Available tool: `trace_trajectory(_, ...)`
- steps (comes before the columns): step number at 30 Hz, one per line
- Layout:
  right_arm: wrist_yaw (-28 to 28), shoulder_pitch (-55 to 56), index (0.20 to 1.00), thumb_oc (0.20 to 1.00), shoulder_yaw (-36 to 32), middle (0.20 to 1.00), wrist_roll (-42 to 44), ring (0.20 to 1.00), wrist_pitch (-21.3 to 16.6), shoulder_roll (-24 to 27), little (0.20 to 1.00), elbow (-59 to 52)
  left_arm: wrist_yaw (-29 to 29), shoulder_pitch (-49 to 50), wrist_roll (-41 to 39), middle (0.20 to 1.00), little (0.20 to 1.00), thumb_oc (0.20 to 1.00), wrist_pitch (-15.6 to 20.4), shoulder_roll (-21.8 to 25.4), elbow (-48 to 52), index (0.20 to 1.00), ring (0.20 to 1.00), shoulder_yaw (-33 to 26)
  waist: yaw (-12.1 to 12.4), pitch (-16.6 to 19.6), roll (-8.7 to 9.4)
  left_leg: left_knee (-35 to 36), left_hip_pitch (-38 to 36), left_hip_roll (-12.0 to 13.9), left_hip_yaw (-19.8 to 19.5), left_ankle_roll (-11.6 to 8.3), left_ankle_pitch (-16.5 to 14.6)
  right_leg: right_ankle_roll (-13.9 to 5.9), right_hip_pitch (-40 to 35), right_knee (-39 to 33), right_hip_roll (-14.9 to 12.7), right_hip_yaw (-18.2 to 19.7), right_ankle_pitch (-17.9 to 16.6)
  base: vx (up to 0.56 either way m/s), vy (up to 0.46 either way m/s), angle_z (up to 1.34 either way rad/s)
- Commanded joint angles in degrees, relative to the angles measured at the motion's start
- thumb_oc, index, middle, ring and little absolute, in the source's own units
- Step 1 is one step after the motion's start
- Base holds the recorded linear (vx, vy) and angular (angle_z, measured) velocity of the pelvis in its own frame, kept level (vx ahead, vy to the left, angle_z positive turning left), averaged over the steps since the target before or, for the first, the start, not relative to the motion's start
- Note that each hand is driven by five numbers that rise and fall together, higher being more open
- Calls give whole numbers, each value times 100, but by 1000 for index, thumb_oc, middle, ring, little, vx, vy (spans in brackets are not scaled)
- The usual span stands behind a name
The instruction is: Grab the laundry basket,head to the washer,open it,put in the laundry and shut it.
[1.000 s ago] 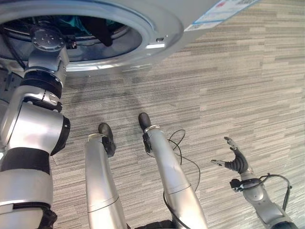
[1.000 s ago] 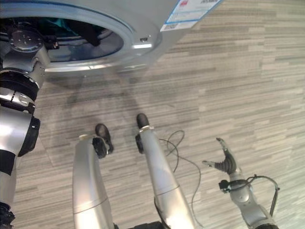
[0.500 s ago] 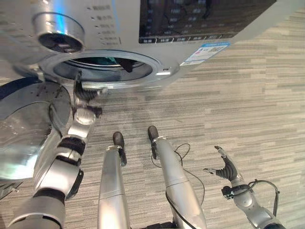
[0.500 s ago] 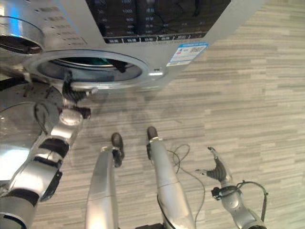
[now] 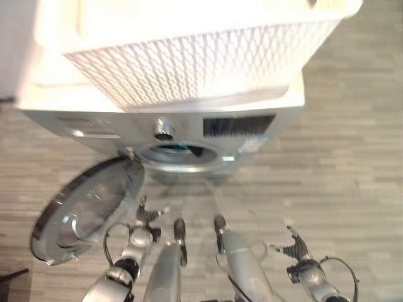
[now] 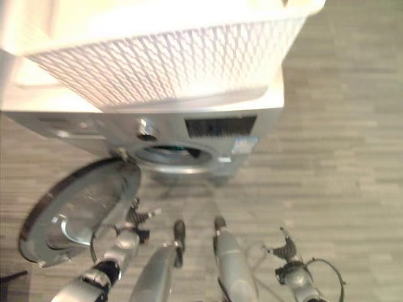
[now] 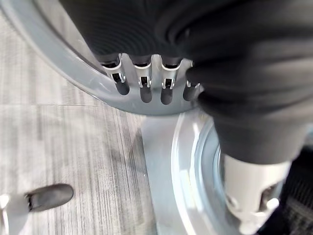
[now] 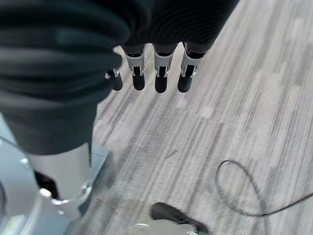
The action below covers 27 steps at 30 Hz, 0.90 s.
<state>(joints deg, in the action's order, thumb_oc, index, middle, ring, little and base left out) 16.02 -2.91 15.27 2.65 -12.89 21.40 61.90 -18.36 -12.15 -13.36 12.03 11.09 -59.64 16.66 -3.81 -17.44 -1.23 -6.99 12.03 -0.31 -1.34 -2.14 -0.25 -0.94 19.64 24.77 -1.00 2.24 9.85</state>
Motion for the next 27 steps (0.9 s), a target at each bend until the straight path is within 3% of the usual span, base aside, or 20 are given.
trace_trajectory(1,-179,274,1000,1000,-166,1000,339,1000,97,305,1000,-88,445,-230,152,1000,1000,1000,109,184,130,1000,1000,39,-23,202,17,234,-237,-83,-348,45,123,-372,-606,-1587,-228,-23,-1049,107,-34,28)
trace_trajectory(4,-318,315,1000,1000,-485,1000,460,1000,220,247,1000,247,660,354,324,1000,1000,1000,163,232,953,1000,1000,119,96,723,-110,1183,-930,95,-501,-34,426,-525,-1394,-2687,-472,-126,-1473,85,3,55)
trace_trajectory(6,-327,351,1000,1000,-544,1000,480,1000,216,242,1000,226,646,517,381,1000,1000,1000,164,331,1360,1000,1000,116,119,826,-150,1199,-963,106,-558,-54,401,-584,-1528,-2909,-503,-175,-1561,20,7,56)
trace_trajectory(8,-339,453,1000,1000,-796,1000,636,1000,191,182,1000,330,730,938,700,1000,1000,1000,195,838,2460,1000,1000,-61,207,1051,-194,1199,-1163,115,-709,-56,355,-577,-1878,-2925,-504,-246,-1442,90,21,18)
trace_trajectory(11,-449,589,1000,1000,-878,1000,644,1000,211,123,1000,410,805,1284,766,1000,1000,1000,164,1151,3144,1000,1000,-388,291,1090,-181,1199,-1290,115,-697,-43,330,-581,-2085,-2903,-536,-365,-1399,71,27,31)
trace_trajectory(14,-622,750,1000,1000,-893,1000,458,1000,233,171,1000,448,995,1667,714,1000,1000,1000,345,1814,3760,1000,1000,-958,407,1259,-150,1199,-1402,91,-771,-33,240,-622,-2231,-2977,-575,-421,-1385,26,44,14)
trace_trajectory(20,-860,1021,1000,1000,-955,1000,613,1000,230,59,1000,515,653,1660,716,1000,1000,1000,353,2557,3373,1000,1000,-1976,470,1340,5,1199,-1365,103,-743,-33,209,-671,-2200,-2977,-591,-351,-1416,7,24,0)
trace_trajectory(27,-966,924,1000,1000,-862,1000,730,1000,231,139,1000,529,492,866,909,1000,1000,1000,209,3150,1562,1000,1000,-1857,375,1169,257,1199,-1132,131,-617,-31,234,-707,-1939,-2969,-578,-247,-1486,-26,48,-5)
